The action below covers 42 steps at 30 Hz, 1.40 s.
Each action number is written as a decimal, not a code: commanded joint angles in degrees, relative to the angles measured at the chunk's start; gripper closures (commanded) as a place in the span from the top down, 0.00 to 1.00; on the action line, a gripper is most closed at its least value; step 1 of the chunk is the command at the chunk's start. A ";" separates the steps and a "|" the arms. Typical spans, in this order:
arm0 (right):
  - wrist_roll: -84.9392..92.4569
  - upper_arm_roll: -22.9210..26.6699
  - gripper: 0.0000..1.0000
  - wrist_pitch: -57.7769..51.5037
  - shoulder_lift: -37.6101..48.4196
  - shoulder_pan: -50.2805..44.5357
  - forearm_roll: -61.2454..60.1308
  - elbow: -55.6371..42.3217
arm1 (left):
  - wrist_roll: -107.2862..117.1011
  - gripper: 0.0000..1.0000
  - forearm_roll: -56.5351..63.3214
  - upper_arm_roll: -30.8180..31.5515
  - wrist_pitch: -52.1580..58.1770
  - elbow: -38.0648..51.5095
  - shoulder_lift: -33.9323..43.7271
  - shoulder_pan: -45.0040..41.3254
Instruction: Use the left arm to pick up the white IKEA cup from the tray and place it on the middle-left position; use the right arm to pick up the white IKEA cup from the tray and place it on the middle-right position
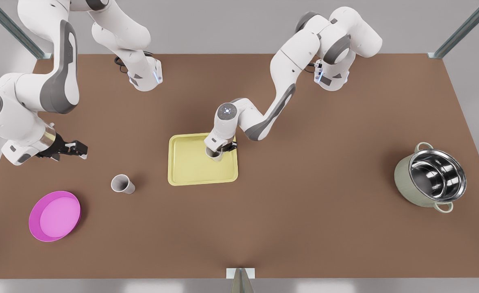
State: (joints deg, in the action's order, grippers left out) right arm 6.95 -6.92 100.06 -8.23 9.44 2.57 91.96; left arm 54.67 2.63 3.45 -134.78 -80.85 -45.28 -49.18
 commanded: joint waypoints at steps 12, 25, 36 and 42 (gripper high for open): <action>-0.01 0.06 1.00 -0.04 0.05 0.05 0.42 -0.91 | -46.40 0.19 -5.26 -2.57 21.31 -4.93 13.64 34.67; -0.27 -0.03 1.00 -0.04 0.05 0.05 0.42 -0.91 | -55.55 0.20 -1.93 -3.27 -10.15 -22.24 14.70 42.06; -0.36 -0.03 1.00 -0.04 0.05 0.05 0.51 -0.91 | -55.37 0.22 -2.01 -3.45 -13.23 -22.33 11.27 42.59; -0.10 0.06 1.00 -0.04 0.05 0.05 0.34 -0.91 | -55.46 1.00 -2.01 -3.45 -13.23 -22.07 10.48 42.59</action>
State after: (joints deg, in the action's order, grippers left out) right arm 6.72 -6.86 100.03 -8.23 9.48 3.01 91.08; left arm 7.91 0.10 0.03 -147.33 -102.97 -34.83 -6.62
